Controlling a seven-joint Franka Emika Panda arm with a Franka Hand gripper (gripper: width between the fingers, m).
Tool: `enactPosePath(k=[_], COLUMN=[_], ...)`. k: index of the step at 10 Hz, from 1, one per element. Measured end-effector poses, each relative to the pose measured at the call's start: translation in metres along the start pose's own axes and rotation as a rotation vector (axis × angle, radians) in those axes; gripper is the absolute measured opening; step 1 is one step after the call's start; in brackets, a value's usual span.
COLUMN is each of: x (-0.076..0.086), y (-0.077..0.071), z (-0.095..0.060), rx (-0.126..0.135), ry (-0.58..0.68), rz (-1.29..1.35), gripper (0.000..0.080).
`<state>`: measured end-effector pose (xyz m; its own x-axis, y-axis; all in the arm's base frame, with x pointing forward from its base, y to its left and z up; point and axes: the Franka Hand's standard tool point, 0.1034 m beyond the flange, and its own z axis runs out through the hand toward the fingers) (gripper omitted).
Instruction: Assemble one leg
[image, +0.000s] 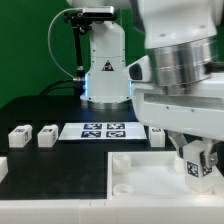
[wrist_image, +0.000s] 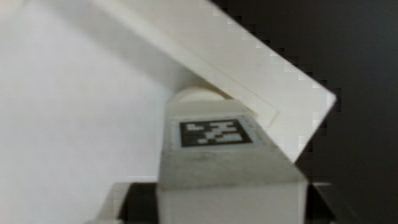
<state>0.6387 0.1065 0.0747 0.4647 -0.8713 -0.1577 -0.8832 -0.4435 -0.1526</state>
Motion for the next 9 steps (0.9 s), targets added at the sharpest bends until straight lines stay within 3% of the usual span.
enactPosePath(k=[3, 5, 6, 7, 8, 9], x=[-0.012, -0.012, -0.013, -0.015, -0.016, -0.021], y=[-0.002, -0.002, -0.002, 0.0, -0.001, -0.003], z=[0.003, 0.004, 0.004, 0.004, 0.002, 0.001], rx=[0.008, 0.008, 0.007, -0.013, -0.037, -0.066], ry=[-0.032, -0.032, -0.032, -0.041, -0.035, 0.001], rz=[0.382, 0.324, 0.322, 0.198, -0.006, -0.23], gripper=[0.0298, 0.0297, 0.051, 0.051, 0.0618, 0.0643])
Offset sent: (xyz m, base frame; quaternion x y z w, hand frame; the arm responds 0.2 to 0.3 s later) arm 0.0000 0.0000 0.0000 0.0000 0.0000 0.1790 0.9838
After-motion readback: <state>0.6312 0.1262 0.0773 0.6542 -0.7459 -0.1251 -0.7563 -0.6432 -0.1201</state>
